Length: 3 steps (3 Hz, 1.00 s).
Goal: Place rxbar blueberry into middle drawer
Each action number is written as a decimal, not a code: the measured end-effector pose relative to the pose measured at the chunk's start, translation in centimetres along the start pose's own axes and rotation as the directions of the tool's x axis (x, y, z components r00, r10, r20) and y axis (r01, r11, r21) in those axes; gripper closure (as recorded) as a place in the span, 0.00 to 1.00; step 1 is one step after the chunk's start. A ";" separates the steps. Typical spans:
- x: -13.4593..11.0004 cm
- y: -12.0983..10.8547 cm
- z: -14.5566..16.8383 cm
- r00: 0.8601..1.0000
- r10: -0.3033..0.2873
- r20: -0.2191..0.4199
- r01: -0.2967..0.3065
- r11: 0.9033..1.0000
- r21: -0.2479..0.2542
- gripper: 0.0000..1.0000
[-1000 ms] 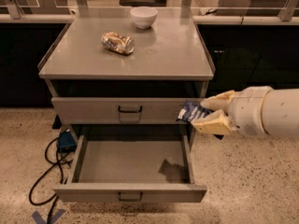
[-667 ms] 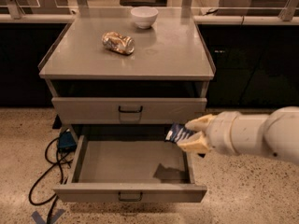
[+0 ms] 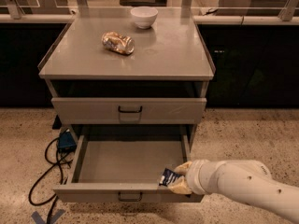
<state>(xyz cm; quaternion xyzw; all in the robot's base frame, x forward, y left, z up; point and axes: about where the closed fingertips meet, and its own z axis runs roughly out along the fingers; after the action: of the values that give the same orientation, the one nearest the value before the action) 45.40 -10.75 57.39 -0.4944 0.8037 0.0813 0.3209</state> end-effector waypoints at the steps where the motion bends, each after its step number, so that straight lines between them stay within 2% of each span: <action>1: 2.8 1.3 1.6 0.999 -0.013 -0.042 0.013 1.000 -0.003 1.00; 2: 2.4 1.0 3.1 1.000 -0.015 -0.020 0.015 1.000 -0.015 1.00; 3: -0.2 0.1 6.5 0.996 -0.053 0.076 0.054 0.999 -0.004 1.00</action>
Offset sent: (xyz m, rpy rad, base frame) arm 0.0125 0.0063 -0.0533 0.0104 0.0122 0.0279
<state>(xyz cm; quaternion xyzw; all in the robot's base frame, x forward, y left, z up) 48.21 -7.61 52.38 -0.5133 0.7773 0.0936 0.3516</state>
